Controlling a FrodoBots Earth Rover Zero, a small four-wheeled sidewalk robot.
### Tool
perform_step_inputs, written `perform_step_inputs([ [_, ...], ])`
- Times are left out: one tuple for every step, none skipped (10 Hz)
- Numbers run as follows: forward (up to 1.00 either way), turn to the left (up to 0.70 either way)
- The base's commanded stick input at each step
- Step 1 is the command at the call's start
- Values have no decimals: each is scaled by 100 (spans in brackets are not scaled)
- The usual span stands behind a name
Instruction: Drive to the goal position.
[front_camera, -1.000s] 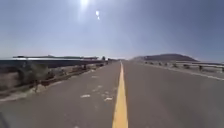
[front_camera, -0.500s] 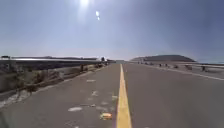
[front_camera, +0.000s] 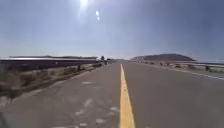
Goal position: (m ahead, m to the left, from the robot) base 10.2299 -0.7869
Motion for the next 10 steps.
perform_step_inputs([
  [85,0],
  [85,0],
  [85,0],
  [85,0],
  [85,0],
  [85,0],
  [85,0],
  [85,0],
  [85,0],
  [85,0],
])
